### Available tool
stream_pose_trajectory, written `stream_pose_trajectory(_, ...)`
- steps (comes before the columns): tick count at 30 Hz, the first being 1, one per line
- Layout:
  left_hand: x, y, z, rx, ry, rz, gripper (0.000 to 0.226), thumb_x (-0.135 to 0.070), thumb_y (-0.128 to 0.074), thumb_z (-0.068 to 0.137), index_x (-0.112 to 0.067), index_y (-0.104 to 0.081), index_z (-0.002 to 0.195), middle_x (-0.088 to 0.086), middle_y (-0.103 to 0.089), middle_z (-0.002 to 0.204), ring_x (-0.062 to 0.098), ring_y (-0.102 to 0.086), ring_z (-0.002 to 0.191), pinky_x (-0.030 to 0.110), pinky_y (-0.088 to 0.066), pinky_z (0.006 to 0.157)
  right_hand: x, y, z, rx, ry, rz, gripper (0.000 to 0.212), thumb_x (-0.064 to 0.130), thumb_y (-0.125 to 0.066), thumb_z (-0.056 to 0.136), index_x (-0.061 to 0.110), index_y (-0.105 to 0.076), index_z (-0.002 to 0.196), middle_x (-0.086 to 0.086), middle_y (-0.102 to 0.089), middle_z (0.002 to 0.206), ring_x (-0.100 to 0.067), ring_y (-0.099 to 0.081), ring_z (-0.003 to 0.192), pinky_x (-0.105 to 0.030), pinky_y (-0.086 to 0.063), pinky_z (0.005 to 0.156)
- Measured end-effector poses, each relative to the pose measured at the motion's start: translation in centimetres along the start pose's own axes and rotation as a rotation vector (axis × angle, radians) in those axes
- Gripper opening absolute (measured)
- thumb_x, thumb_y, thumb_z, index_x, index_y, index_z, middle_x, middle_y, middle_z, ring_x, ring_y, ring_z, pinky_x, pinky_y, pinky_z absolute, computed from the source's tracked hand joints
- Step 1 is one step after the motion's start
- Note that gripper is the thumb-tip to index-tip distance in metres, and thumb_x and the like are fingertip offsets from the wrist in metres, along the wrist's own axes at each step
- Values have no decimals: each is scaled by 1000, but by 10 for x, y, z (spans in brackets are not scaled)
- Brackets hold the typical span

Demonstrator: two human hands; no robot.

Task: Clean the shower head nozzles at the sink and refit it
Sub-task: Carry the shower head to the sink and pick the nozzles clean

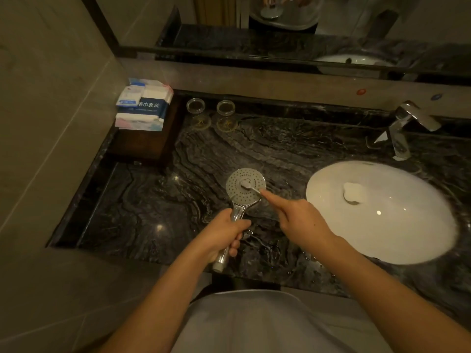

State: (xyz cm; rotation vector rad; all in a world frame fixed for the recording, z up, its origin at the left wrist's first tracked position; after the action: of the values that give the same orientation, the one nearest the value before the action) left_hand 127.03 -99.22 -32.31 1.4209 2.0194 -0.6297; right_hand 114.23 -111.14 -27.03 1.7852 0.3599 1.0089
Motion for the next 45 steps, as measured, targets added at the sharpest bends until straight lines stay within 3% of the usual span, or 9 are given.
stream_pose_trajectory(6, -14, 5, -1, -23, -30, 9, 9, -13, -56, 103, -10, -53, 111, 1, -46, 60, 9, -39, 41, 22, -33, 36, 30, -22, -15, 71, 80, 79, 66, 20, -48, 97, 56, -24, 147, -12, -69, 77, -31, -64, 66, -44, -54, 61)
stream_pose_trajectory(9, -16, 11, -1, -57, -33, 2, 8, -14, -57, 103, -12, -50, 104, 1, -46, 60, 9, -39, 41, 23, -32, 38, 15, -1, -1, -45, -10, 77, 62, 15, -49, 98, 49, -34, 147, -10, -68, 74, -30, -62, 61, -38, -50, 58)
stream_pose_trajectory(14, -18, 11, -3, -41, -43, -17, 7, -15, -58, 103, -12, -51, 104, -1, -47, 58, 9, -39, 42, 23, -33, 37, 19, 3, -7, -40, 6, 117, 65, 13, -50, 97, 50, -31, 148, 8, -53, 61, -15, -50, 48, -35, -48, 54)
stream_pose_trajectory(17, -14, 7, -4, -22, -30, -88, 6, -15, -58, 103, -12, -54, 105, -3, -49, 57, 9, -40, 42, 23, -33, 36, 28, -16, -21, 33, 78, 101, 68, 15, -50, 97, 51, -23, 148, -4, -61, 65, -23, -58, 55, -44, -52, 57)
stream_pose_trajectory(22, -12, -4, -5, -51, -28, -270, 13, -12, -57, 102, -15, -49, 93, -2, -48, 58, 8, -37, 43, 22, -31, 35, 11, -1, -8, -194, -89, 225, 64, 12, -50, 99, 49, -29, 146, 2, -51, 54, -11, -44, 43, -35, -44, 48)
stream_pose_trajectory(27, -11, -11, -8, -73, -21, -358, 9, -10, -53, 102, -14, -50, 96, -2, -46, 57, 8, -38, 42, 21, -30, 34, 38, -32, -23, -62, 10, 283, 65, 15, -48, 99, 53, -27, 147, -5, -63, 66, -16, -55, 52, -41, -53, 57)
stream_pose_trajectory(33, -1, -15, -9, -125, 16, -464, 14, -7, -54, 102, -15, -45, 94, -2, -45, 55, 7, -37, 39, 20, -29, 32, 17, -14, -10, -165, -88, 271, 66, 9, -49, 97, 46, -30, 149, -9, -59, 61, -21, -53, 49, -44, -50, 53)
stream_pose_trajectory(38, 2, -12, -10, -98, 48, -538, 10, -10, -56, 103, -14, -49, 96, -2, -43, 53, 6, -36, 36, 19, -28, 30, 32, -41, -29, -22, 20, 263, 68, 13, -49, 98, 50, -22, 149, -8, -67, 71, -21, -60, 57, -46, -54, 61)
stream_pose_trajectory(45, 1, -16, -13, -60, 57, -546, 20, -11, -57, 103, -17, -45, 88, -3, -42, 53, 6, -35, 37, 19, -27, 30, 22, -18, -13, -138, -42, 243, 64, 12, -49, 98, 45, -30, 150, -7, -60, 63, -20, -54, 51, -42, -50, 55)
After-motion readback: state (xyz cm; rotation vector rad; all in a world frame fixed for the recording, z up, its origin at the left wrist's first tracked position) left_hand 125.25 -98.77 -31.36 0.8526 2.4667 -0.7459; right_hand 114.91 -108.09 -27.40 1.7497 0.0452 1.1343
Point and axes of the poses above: each hand's wrist, its own z-axis towards the middle knuckle, its own y-axis out of the back of the hand, x = y × z, the point moved 6 cm from there along z, towards the middle knuckle
